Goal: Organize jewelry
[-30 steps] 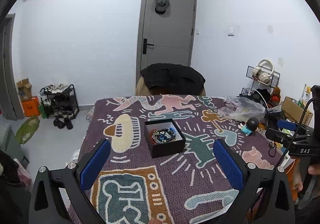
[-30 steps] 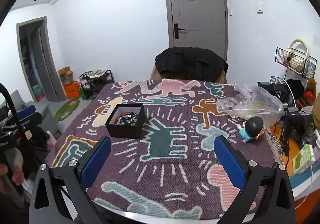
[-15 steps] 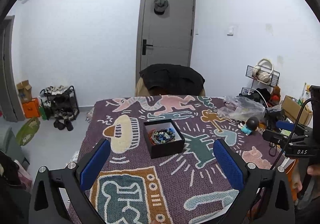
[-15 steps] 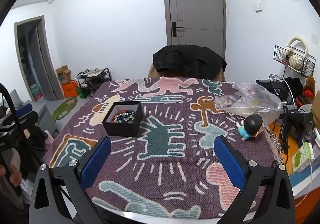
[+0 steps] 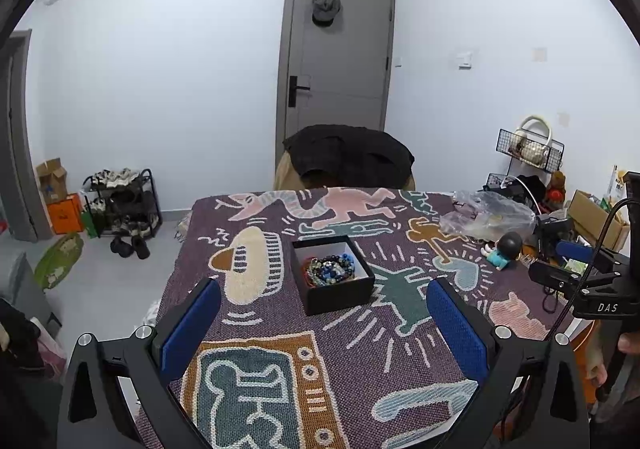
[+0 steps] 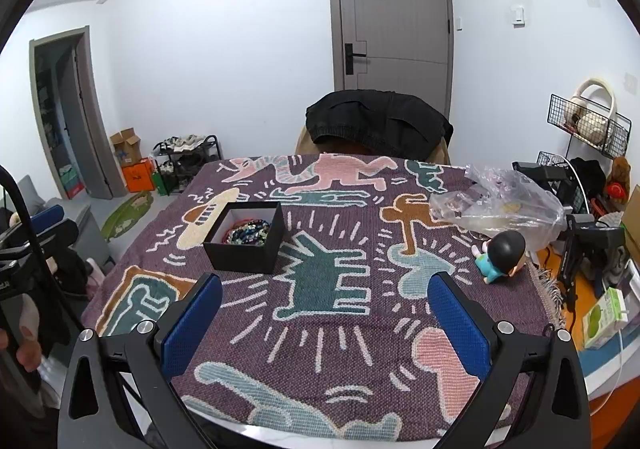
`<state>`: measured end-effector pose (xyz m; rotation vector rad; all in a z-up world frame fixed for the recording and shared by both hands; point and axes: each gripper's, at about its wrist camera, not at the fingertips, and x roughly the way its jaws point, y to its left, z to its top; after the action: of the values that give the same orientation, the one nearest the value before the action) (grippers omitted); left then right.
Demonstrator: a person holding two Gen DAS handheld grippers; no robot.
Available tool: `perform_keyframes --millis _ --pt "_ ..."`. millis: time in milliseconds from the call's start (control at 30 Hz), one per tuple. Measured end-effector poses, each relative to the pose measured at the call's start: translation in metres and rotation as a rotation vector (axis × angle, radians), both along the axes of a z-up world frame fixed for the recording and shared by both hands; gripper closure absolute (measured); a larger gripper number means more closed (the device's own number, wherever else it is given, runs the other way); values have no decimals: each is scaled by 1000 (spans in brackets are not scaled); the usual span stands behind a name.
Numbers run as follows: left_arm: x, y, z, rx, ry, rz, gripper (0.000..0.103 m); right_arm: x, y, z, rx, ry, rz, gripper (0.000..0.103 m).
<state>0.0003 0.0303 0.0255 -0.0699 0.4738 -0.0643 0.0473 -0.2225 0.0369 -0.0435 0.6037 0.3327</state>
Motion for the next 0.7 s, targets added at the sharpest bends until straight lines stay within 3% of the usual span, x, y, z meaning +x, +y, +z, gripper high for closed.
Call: perform_keyframes --millis 700 --pt "4 -2 -4 8 9 1 0 5 -4 -4 6 14 -10 0"
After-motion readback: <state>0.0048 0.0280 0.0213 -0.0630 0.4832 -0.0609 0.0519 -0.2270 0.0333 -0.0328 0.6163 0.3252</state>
